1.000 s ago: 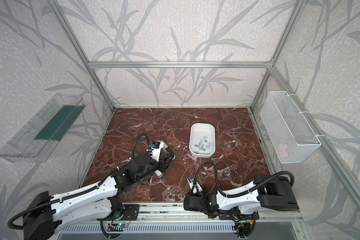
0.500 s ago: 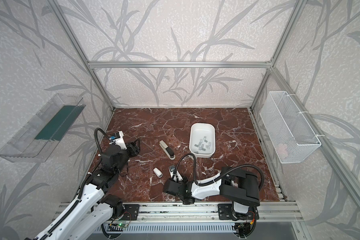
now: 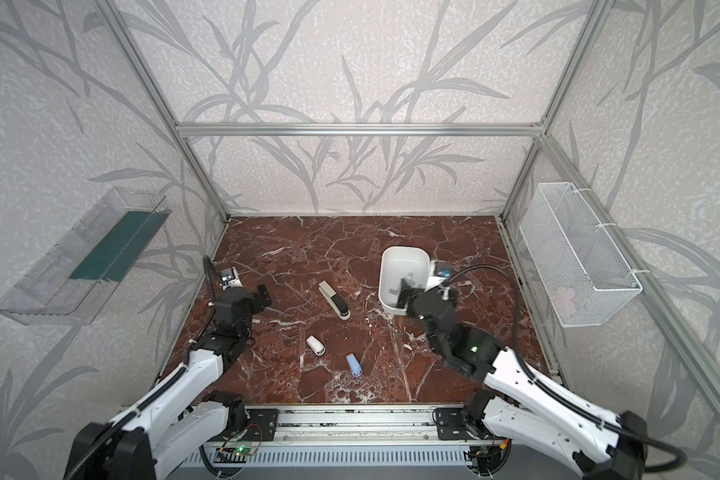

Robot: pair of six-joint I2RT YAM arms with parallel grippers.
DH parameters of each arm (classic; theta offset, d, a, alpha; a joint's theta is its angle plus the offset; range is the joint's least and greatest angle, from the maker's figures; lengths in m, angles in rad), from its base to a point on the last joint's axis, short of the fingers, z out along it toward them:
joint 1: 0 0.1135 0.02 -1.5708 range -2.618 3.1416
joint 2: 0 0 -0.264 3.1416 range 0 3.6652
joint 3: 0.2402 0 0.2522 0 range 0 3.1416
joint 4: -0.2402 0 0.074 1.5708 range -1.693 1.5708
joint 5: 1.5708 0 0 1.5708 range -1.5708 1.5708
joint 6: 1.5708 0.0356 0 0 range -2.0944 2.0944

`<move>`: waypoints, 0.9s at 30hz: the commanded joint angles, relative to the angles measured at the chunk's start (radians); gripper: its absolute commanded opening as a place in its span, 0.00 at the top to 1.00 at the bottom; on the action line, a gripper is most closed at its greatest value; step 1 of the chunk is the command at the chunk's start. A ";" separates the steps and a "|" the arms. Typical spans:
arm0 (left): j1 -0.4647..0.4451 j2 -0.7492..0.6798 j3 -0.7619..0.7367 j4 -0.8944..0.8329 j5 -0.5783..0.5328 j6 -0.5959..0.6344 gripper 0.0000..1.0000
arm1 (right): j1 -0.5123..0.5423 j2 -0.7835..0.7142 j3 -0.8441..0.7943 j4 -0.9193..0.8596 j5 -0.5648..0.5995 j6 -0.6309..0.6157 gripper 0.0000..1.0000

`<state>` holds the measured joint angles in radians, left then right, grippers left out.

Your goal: Load the staples into the stapler

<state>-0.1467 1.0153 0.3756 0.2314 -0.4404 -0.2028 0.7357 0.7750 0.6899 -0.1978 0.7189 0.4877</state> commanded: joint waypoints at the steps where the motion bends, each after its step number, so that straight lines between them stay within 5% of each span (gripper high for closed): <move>1: 0.006 0.096 -0.034 0.175 -0.060 0.103 0.00 | -0.123 -0.033 -0.213 0.293 0.078 -0.371 0.01; 3: 0.016 0.158 -0.081 0.345 -0.095 0.120 0.00 | -0.241 0.053 -0.240 0.368 0.092 -0.405 0.01; 6: 0.022 0.201 -0.059 0.367 -0.102 0.132 0.00 | -0.444 0.297 -0.208 0.339 -0.063 -0.259 0.01; 10: 0.026 0.303 -0.024 0.462 -0.134 0.157 0.00 | -0.470 0.629 -0.163 0.564 0.106 -0.360 0.01; 11: 0.028 0.339 -0.017 0.513 -0.147 0.165 0.00 | -0.480 0.644 -0.115 0.478 0.056 -0.348 0.01; 15: 0.041 0.438 0.008 0.604 -0.092 0.183 0.00 | -0.559 0.720 -0.144 0.731 -0.117 -0.412 0.01; 16: 0.075 0.480 0.002 0.647 0.016 0.161 0.00 | -0.593 0.744 -0.146 0.756 -0.220 -0.413 0.01; 18: 0.117 0.586 -0.026 0.830 0.084 0.174 0.01 | -0.582 0.756 -0.152 0.792 -0.223 -0.435 0.01; 22: 0.156 0.520 -0.019 0.694 0.203 0.133 0.01 | -0.587 0.704 -0.254 0.917 -0.337 -0.467 0.01; 24: 0.155 0.566 -0.040 0.819 0.203 0.152 0.01 | -0.589 0.702 -0.287 0.998 -0.395 -0.491 0.01; 27: 0.154 0.530 -0.020 0.717 0.129 0.109 0.06 | -0.603 0.772 -0.330 1.130 -0.464 -0.508 0.01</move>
<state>0.0051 1.5593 0.3534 0.9318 -0.3012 -0.0727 0.1440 1.5055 0.3946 0.7319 0.3561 0.0174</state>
